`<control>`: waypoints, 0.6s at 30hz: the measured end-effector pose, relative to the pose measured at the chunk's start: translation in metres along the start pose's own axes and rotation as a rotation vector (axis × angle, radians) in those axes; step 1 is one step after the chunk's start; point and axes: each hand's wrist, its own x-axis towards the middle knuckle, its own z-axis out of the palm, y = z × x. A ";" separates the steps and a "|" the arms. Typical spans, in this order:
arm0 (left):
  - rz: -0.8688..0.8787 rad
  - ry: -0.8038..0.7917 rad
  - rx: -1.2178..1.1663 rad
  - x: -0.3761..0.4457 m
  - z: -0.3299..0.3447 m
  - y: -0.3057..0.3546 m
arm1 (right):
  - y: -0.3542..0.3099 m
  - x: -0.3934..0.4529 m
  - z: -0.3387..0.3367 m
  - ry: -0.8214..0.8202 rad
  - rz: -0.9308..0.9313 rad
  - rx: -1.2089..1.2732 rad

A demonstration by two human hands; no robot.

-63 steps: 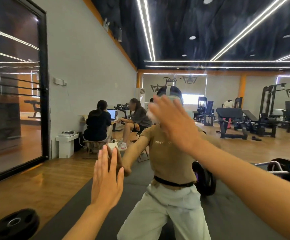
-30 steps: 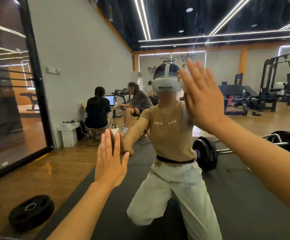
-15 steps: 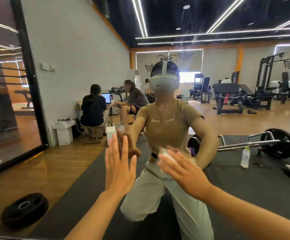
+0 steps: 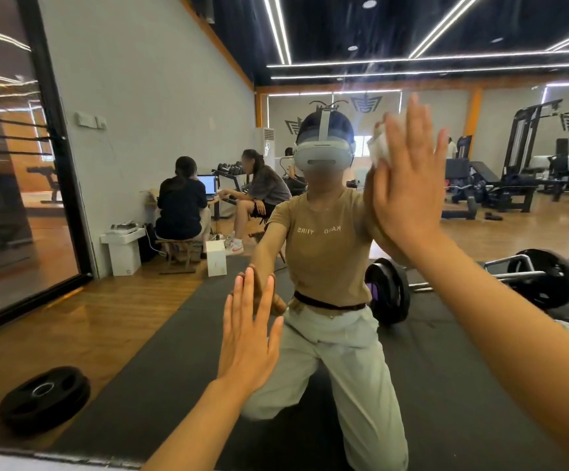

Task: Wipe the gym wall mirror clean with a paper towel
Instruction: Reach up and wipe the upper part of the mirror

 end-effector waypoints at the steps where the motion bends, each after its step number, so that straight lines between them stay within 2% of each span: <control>1: -0.004 0.000 0.001 0.000 0.000 0.000 | 0.003 0.003 -0.002 0.000 0.019 0.031; 4: -0.001 0.004 0.016 0.000 0.001 -0.002 | 0.006 -0.030 0.004 -0.080 -0.106 0.051; 9: -0.013 -0.003 0.047 0.000 0.003 -0.002 | 0.006 -0.149 0.005 -0.227 -0.358 0.065; 14: -0.003 -0.013 0.044 -0.001 -0.001 -0.003 | 0.026 -0.269 -0.002 -0.488 -0.752 -0.090; 16: -0.003 -0.028 0.043 -0.001 -0.003 -0.002 | 0.032 -0.285 -0.005 -0.585 -0.816 -0.160; 18: -0.005 -0.037 0.041 -0.001 -0.003 -0.003 | 0.032 -0.278 -0.007 -0.537 -0.821 -0.140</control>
